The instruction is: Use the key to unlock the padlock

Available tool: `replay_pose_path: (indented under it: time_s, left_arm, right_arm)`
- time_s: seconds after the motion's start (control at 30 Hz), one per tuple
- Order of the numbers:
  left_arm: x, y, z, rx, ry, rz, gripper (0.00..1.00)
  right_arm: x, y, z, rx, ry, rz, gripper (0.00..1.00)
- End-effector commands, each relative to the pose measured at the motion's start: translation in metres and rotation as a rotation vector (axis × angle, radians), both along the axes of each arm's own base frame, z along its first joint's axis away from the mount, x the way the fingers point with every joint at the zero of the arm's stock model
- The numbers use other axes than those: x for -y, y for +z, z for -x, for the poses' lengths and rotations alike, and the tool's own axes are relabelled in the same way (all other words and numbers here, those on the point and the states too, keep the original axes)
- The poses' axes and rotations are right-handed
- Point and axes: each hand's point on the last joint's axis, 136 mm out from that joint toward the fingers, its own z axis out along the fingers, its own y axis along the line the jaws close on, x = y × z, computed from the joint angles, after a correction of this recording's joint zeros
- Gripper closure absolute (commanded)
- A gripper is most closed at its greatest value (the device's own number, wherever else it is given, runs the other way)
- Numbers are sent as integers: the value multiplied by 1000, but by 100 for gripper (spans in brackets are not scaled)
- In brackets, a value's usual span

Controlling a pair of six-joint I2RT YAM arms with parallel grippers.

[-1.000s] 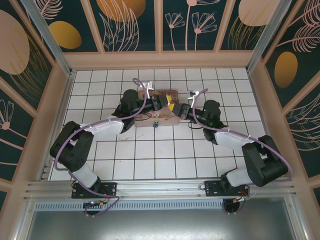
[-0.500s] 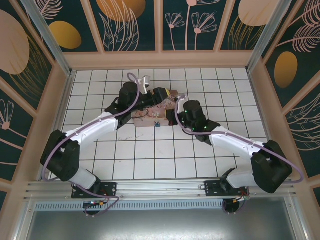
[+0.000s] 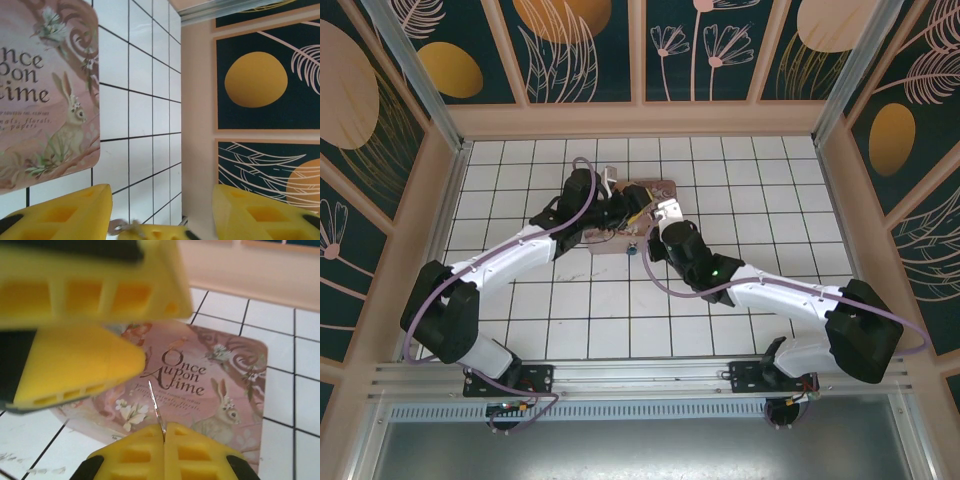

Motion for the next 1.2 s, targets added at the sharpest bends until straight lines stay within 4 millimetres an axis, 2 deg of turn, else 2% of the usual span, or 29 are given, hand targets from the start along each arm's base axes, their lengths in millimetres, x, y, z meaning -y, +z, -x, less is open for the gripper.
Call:
replay_pose_path:
  time_s: [0.0,0.6,1.17]
  left_arm:
    - [-3,-3,7,-52,16,22,45]
    - [3,-11,0,-75,35,66,46]
    - [5,-20,-1,-76,31,65,72]
  right_arm:
    - [7,31,-4,112,-55,-25,100]
    - [-14,24,-5,101,-8,-11,100]
    - [-25,24,-7,109,2,5,100]
